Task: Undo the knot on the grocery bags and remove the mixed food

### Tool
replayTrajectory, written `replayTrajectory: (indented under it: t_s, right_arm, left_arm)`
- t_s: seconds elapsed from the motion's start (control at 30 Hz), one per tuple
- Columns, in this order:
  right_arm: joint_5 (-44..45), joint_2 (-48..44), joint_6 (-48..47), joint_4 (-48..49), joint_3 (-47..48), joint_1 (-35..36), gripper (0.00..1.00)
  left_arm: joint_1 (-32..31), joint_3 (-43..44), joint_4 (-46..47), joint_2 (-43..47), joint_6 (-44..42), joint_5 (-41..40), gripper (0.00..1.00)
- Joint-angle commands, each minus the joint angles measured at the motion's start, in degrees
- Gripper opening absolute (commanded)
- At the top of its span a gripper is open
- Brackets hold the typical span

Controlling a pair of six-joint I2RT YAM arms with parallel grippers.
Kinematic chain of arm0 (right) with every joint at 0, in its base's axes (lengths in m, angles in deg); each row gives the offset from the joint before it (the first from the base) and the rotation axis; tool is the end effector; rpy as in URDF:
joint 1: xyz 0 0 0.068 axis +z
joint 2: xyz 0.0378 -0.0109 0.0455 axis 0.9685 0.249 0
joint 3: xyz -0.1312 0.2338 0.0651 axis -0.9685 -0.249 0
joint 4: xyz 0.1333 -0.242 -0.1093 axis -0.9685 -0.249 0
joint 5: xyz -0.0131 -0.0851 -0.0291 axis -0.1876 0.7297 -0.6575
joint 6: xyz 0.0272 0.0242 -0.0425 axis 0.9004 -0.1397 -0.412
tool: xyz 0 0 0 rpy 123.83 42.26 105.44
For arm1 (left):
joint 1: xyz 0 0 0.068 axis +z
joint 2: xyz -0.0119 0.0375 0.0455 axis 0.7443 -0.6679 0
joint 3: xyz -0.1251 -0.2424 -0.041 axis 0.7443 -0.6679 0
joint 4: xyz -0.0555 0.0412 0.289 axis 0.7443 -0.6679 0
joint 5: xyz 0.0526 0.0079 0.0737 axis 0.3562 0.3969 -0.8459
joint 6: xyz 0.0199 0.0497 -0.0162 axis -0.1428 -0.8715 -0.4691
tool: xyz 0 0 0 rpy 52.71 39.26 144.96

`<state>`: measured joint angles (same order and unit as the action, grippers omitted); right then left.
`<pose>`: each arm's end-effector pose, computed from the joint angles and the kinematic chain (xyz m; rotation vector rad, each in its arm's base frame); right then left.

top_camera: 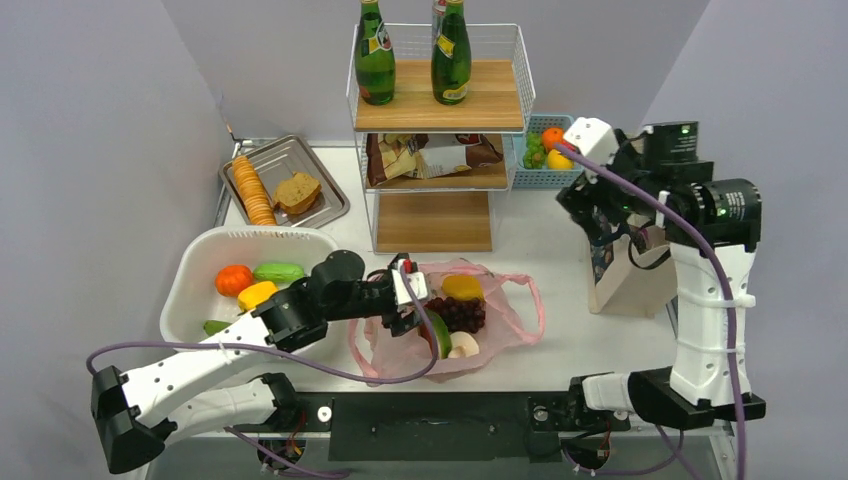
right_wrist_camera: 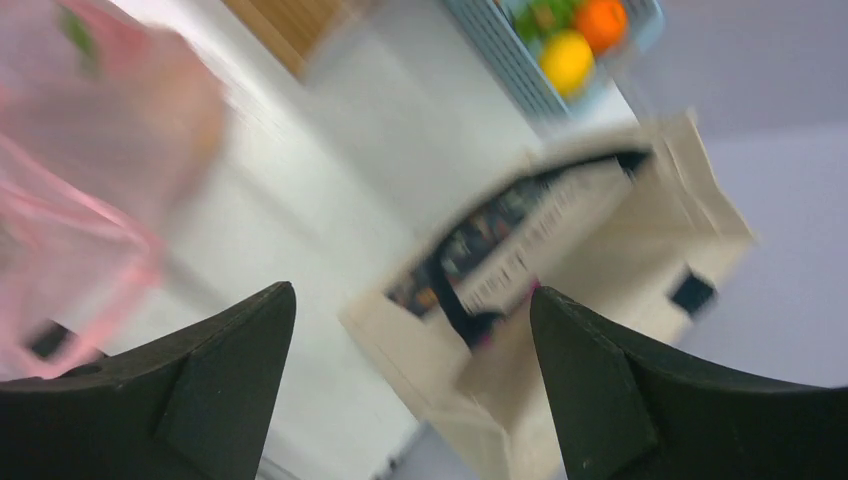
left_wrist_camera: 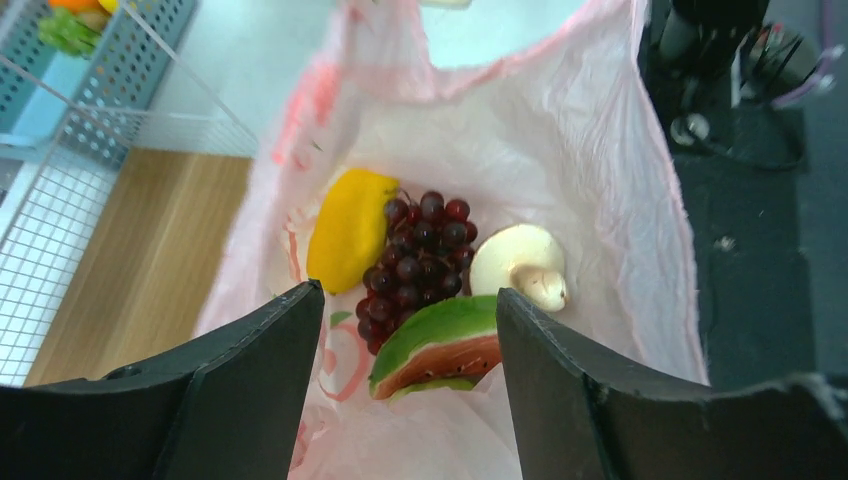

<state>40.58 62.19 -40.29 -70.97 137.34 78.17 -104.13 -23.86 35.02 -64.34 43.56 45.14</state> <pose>0.2091 0.0204 0.5256 -0.9970 2.0863 -0.0111 0.1367 -0.2226 0.3094 1.3441 1.4681 -0.7259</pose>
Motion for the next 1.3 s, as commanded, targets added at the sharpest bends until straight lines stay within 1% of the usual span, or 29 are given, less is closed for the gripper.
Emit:
replayTrajectory:
  t_s: [0.0, 0.03, 0.07, 0.1, 0.13, 0.17, 0.2, 0.23, 0.27, 0.3, 0.33, 0.37, 0.4, 0.47, 0.53, 0.67, 0.77, 0.83, 0.93, 1.03, 1.07, 1.27]
  right_arm:
    - [-4.61, -0.63, 20.11, 5.61, 0.39, 15.06, 0.82]
    - [-4.57, -1.74, 21.22, 8.16, -2.13, 20.26, 0.81]
    - [-4.39, -2.41, 22.65, 9.24, -3.56, 22.81, 0.79]
    - [-3.79, -3.88, 22.84, 11.17, -6.74, 28.30, 0.74]
    - [-2.41, -4.71, 22.57, 12.24, -8.68, 30.96, 0.71]
    - [-1.42, -6.61, 22.28, 14.28, -12.81, 36.41, 0.65]
    - [0.58, -7.61, 21.49, 15.51, -14.88, 39.06, 0.62]
    - [1.44, -9.40, 20.94, 17.84, -18.87, 43.48, 0.57]
    - [2.74, -10.24, 19.61, 18.87, -20.72, 45.67, 0.54]
    - [3.53, -11.88, 19.17, 21.27, -24.39, 49.99, 0.49]
    - [4.85, -12.40, 18.64, 22.26, -25.90, 51.91, 0.48]
    - [5.15, -12.53, 18.34, 23.20, -28.35, 55.29, 0.47]
    - [5.78, -12.15, 17.78, 23.40, -29.33, 56.80, 0.46]
    - [6.68, -10.30, 15.57, 23.71, -32.11, 61.15, 0.46]
    - [9.20, -8.01, 12.99, 26.10, -36.96, 63.74, 0.44]
    - [14.37, -4.70, 10.81, 33.51, -43.11, 65.64, 0.45]
    - [18.05, -2.95, 8.66, 37.72, -46.70, 65.61, 0.49]
    - [18.40, -1.49, 9.17, 40.47, -48.24, 65.29, 0.51]
    - [17.51, 1.33, 12.56, 45.45, -49.54, 64.20, 0.60]
    - [14.60, 2.72, 17.41, 49.55, -50.83, 62.88, 0.65]
    - [14.21, 3.31, 18.24, 51.27, -51.46, 62.51, 0.66]
    - [14.02, 5.71, 27.62, 58.43, -54.05, 61.79, 0.69]
  left_arm:
    - [1.97, 5.34, -0.37, 2.78, 6.90, 2.33, 0.62]
    - [3.32, 6.25, -0.59, 3.48, 8.82, 2.29, 0.62]
    - [4.05, 6.64, -0.99, 3.91, 9.66, 2.39, 0.62]
    - [5.37, 7.52, -1.25, 4.92, 11.27, 2.32, 0.62]
    - [5.87, 7.98, -1.72, 5.47, 11.94, 1.96, 0.62]
    - [6.60, 8.76, -1.92, 6.72, 12.71, 1.62, 0.62]
    - [6.79, 9.17, -2.44, 7.38, 12.84, 0.10, 0.62]
    - [6.98, 9.76, -2.76, 8.60, 12.85, -1.11, 0.62]
    - [7.07, 10.45, -3.73, 9.68, 12.82, -4.48, 0.62]
    - [7.62, 10.76, -5.11, 10.05, 12.74, -6.08, 0.62]
    - [8.23, 11.30, -5.77, 10.61, 12.63, -8.93, 0.62]
    - [9.67, 11.36, -6.61, 10.91, 12.56, -10.37, 0.62]
    - [11.46, 11.16, -6.83, 11.46, 12.50, -12.53, 0.62]
    - [14.05, 10.56, -7.44, 12.12, 12.23, -14.12, 0.62]
    - [15.76, 10.09, -7.66, 12.55, 12.99, -15.71, 0.62]
    - [17.58, 9.59, -7.97, 13.62, 14.20, -17.87, 0.62]
    - [19.28, 8.82, -7.60, 14.56, 14.71, -18.78, 0.62]
    - [20.49, 8.15, -7.45, 15.03, 15.41, -18.99, 0.62]
    - [21.86, 6.72, -7.11, 16.02, 16.79, -18.58, 0.62]
    - [22.95, 5.61, -6.83, 16.82, 17.00, -17.40, 0.62]
    - [23.19, 5.48, -6.63, 16.96, 18.35, -17.12, 0.62]
    - [25.13, 4.28, -6.76, 17.97, 19.53, -17.21, 0.63]
